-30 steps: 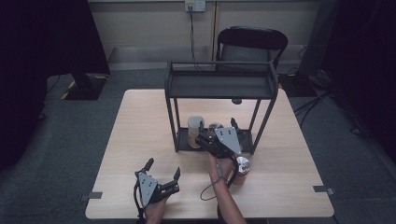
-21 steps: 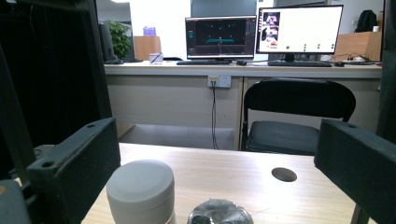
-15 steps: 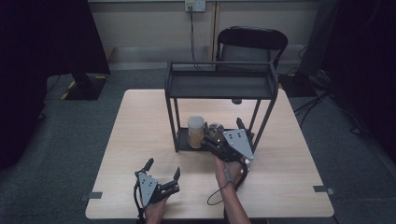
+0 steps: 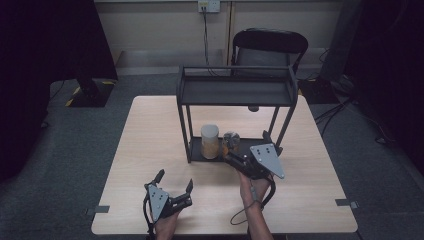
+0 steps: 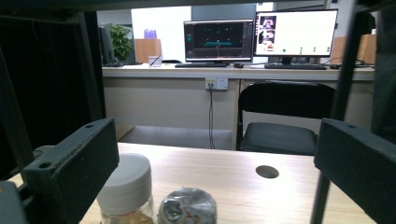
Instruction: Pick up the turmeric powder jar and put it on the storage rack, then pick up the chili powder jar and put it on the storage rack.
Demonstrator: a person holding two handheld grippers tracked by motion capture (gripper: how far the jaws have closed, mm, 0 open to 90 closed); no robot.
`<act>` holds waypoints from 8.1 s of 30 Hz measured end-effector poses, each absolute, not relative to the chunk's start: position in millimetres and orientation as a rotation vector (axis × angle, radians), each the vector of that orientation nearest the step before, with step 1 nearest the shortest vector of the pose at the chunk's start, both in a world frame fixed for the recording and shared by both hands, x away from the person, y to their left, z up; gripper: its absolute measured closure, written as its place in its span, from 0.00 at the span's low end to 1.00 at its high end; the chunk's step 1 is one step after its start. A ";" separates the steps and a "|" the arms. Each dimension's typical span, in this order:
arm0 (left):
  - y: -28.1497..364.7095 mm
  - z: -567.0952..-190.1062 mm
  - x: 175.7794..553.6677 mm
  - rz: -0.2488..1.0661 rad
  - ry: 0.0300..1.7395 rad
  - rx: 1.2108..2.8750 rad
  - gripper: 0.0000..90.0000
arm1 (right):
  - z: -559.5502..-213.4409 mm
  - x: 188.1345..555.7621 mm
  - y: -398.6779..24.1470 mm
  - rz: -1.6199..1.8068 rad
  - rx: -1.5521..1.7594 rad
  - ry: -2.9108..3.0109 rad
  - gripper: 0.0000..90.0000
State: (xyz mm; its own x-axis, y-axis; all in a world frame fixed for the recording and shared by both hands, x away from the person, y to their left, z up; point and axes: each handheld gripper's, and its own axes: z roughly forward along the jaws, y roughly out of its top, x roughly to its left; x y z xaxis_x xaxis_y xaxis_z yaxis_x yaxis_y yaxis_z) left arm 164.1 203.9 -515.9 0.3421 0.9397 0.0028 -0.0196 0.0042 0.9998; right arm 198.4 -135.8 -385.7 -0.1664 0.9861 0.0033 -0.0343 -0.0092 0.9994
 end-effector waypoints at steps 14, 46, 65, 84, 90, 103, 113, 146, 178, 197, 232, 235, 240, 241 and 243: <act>203.5 -515.9 164.0 0.959 0.936 1.339 0.01 | -393.3 174.3 -166.3 1.349 1.081 1.245 0.00; 203.3 -516.0 163.8 0.960 0.937 1.337 0.01 | -449.7 134.1 -214.0 1.315 1.082 1.176 0.00; 203.1 -516.0 163.8 0.961 0.938 1.337 0.01 | -487.7 128.4 -229.3 1.227 1.167 1.209 0.00; 202.8 -516.2 163.5 0.962 0.940 1.335 0.01 | -505.8 134.3 -230.5 1.183 1.214 1.248 0.00; 202.6 -516.2 163.4 0.963 0.941 1.335 0.01 | -507.3 133.6 -231.3 1.191 1.208 1.243 0.00; 202.3 -516.3 163.2 0.965 0.942 1.334 0.01 | -509.2 132.4 -227.1 1.183 1.224 1.208 0.00; 202.2 -516.2 163.3 0.965 0.942 1.334 0.01 | -503.3 133.6 -233.8 1.205 1.249 1.235 0.00; 201.9 -516.2 163.2 0.966 0.944 1.333 0.01 | -478.9 116.4 -233.6 1.291 1.117 1.276 0.01; 201.9 -516.2 163.2 0.966 0.944 1.333 0.01 | -466.4 130.9 -239.9 1.404 1.006 1.411 0.09; 201.9 -516.2 163.2 0.966 0.944 1.333 0.01 | -466.7 145.9 -241.6 1.441 0.957 1.507 0.15; 202.4 -516.2 163.3 0.964 0.941 1.334 0.01 | -481.2 163.5 -242.3 1.439 0.985 1.604 0.30; 202.5 -516.3 163.3 0.964 0.941 1.334 0.01 | -482.3 165.6 -243.6 1.443 0.991 1.611 0.31; 202.5 -516.3 163.3 0.964 0.941 1.334 0.01 | -483.7 167.5 -243.7 1.445 0.996 1.620 0.33; 202.5 -516.3 163.3 0.964 0.941 1.334 0.01 | -483.9 167.8 -243.8 1.446 0.999 1.621 0.33; 202.5 -516.3 163.3 0.964 0.941 1.334 0.01 | -484.4 169.1 -244.3 1.450 1.000 1.628 0.34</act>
